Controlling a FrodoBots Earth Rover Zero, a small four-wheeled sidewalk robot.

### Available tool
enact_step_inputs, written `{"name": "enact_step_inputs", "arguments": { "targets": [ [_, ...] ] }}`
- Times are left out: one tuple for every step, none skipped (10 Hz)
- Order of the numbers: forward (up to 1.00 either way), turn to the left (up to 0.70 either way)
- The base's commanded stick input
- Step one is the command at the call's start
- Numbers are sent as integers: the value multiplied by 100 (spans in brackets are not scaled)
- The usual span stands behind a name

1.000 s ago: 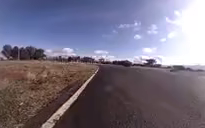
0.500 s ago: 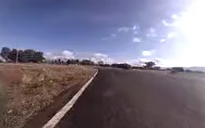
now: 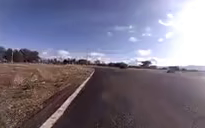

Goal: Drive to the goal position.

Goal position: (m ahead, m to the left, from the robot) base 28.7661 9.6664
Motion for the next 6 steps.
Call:
{"name": "enact_step_inputs", "arguments": {
  "targets": [
    [45, 0],
    [45, 0],
    [45, 0],
    [45, 0],
    [45, 0],
    [45, 0]
  ]
}}
